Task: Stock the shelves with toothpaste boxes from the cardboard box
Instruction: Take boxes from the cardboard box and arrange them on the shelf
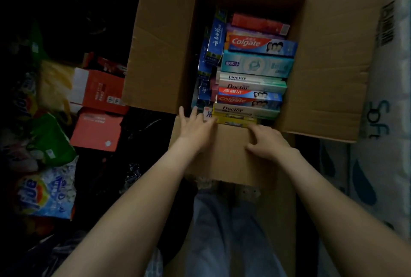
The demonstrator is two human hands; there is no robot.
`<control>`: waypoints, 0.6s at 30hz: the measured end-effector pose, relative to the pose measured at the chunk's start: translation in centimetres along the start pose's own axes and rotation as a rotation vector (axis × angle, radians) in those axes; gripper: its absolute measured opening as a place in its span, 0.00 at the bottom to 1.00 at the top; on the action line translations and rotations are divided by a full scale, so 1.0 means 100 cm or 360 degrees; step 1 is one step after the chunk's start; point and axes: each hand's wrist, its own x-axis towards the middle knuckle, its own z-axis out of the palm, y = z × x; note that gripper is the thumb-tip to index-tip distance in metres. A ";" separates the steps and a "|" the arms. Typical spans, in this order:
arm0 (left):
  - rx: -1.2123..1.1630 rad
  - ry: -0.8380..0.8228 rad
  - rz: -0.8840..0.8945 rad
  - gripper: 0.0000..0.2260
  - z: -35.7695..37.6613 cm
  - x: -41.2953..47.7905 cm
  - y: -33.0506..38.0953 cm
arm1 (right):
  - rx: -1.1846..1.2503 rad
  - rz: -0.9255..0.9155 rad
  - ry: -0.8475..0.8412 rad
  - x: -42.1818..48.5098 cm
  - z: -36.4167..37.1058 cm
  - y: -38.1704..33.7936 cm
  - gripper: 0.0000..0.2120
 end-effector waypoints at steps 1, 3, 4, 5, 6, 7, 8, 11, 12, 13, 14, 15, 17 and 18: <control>0.0028 -0.0002 0.0048 0.29 0.007 0.007 0.000 | -0.0001 0.0000 0.0014 0.003 0.004 0.002 0.29; -0.0059 0.0010 0.0125 0.29 0.021 0.019 0.004 | 0.0009 -0.0003 0.0073 0.008 0.011 0.007 0.29; -0.0108 0.0032 0.0127 0.29 0.026 0.023 0.008 | -0.0021 -0.0015 0.0108 0.011 0.015 0.009 0.29; -0.0125 0.0075 0.0110 0.27 0.030 0.026 0.011 | -0.0059 -0.0026 0.0148 0.013 0.019 0.011 0.29; -0.0107 0.0138 0.0091 0.25 0.033 0.028 0.014 | -0.0090 -0.0039 0.0209 0.016 0.022 0.012 0.27; -0.0073 0.0219 0.0075 0.23 0.036 0.030 0.016 | -0.0114 -0.0056 0.0278 0.017 0.026 0.013 0.25; -0.0045 0.0305 0.0057 0.20 0.040 0.031 0.019 | -0.0141 -0.0080 0.0356 0.017 0.029 0.013 0.21; 0.0011 0.0475 0.0011 0.14 0.046 0.030 0.024 | -0.0224 -0.0188 0.0518 0.016 0.031 0.013 0.12; 0.0026 0.0496 0.0017 0.12 0.047 0.030 0.024 | -0.0252 -0.0208 0.0529 0.015 0.029 0.012 0.10; 0.0040 0.0494 0.0031 0.11 0.047 0.031 0.024 | -0.0281 -0.0218 0.0527 0.015 0.027 0.012 0.09; 0.0059 0.0488 0.0047 0.10 0.045 0.033 0.024 | -0.0310 -0.0226 0.0517 0.017 0.025 0.012 0.09; 0.0065 0.0460 0.0054 0.11 0.042 0.035 0.024 | -0.0337 -0.0227 0.0491 0.018 0.024 0.011 0.09; 0.0065 0.0342 0.0063 0.14 0.032 0.040 0.023 | -0.0350 -0.0190 0.0411 0.020 0.019 0.006 0.11; 0.0060 0.0266 0.0080 0.18 0.026 0.042 0.024 | -0.0339 -0.0150 0.0362 0.020 0.015 0.003 0.12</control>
